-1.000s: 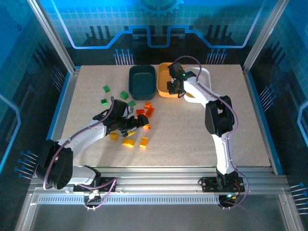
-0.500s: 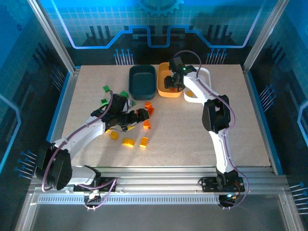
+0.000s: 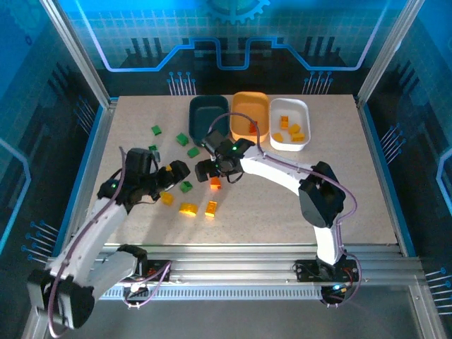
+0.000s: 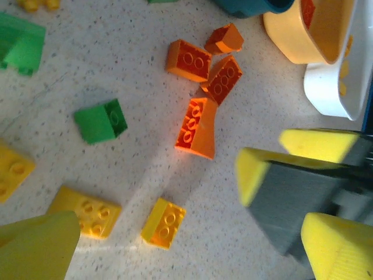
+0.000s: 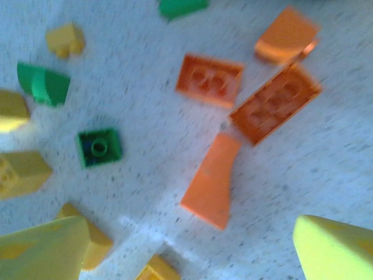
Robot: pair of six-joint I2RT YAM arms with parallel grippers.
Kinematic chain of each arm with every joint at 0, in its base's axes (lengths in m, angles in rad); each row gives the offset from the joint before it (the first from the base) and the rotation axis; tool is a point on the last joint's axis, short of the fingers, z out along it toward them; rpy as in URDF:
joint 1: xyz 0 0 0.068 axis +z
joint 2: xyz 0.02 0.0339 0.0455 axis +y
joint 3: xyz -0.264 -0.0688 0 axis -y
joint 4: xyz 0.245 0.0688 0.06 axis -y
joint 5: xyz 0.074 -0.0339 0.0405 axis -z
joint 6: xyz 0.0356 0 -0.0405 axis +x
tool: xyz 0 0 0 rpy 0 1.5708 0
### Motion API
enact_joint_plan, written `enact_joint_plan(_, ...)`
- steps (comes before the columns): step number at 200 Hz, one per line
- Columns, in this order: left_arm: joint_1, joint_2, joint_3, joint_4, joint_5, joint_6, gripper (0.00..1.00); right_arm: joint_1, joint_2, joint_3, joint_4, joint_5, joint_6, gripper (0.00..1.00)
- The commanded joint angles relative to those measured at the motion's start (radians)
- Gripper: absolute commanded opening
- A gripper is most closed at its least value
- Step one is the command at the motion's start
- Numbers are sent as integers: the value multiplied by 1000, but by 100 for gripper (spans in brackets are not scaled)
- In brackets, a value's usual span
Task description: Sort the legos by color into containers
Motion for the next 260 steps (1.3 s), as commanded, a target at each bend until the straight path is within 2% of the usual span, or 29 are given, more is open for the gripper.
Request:
enact_joint_plan(1,2,-119,-56,-95,-12,-50,99,-10,49,-4,-9,31,69,93)
enact_joint_plan(34,2,-260,-116,-149,-22,-80,99,2,130,36,-7,-24,49,89)
enact_joint_plan(67,2,-281,-134,-161,-27,-94,99,0,208,89,-36,5,53,80)
enact_joint_plan(89,2,-243,-133,-144,-30,-94,99,-2,220,84,-41,26,62,63)
enact_joint_plan(92,2,-237,-132,-140,-30,-93,99,-2,216,78,-37,28,60,57)
enact_joint_plan(102,2,-209,-128,-122,-32,-91,99,-1,203,59,-25,28,56,47)
enact_joint_plan(119,2,-160,-112,-98,-53,-86,99,1,159,14,0,46,41,37)
enact_joint_plan(166,2,17,-17,-27,-128,-54,99,4,-77,-159,60,136,-38,32)
enact_joint_plan(182,2,102,25,3,-140,-37,99,-36,-137,-165,63,139,-75,33)
enact_joint_plan(194,2,174,66,21,-139,-22,99,-103,-149,-133,60,124,-112,33)
enact_joint_plan(222,7,371,185,34,-119,13,99,-281,-48,6,81,94,-153,33)
enact_joint_plan(238,36,483,272,22,-96,29,98,-365,85,169,39,48,-161,33)
enact_joint_plan(260,72,580,368,20,-62,41,94,-431,260,397,-59,27,-190,33)
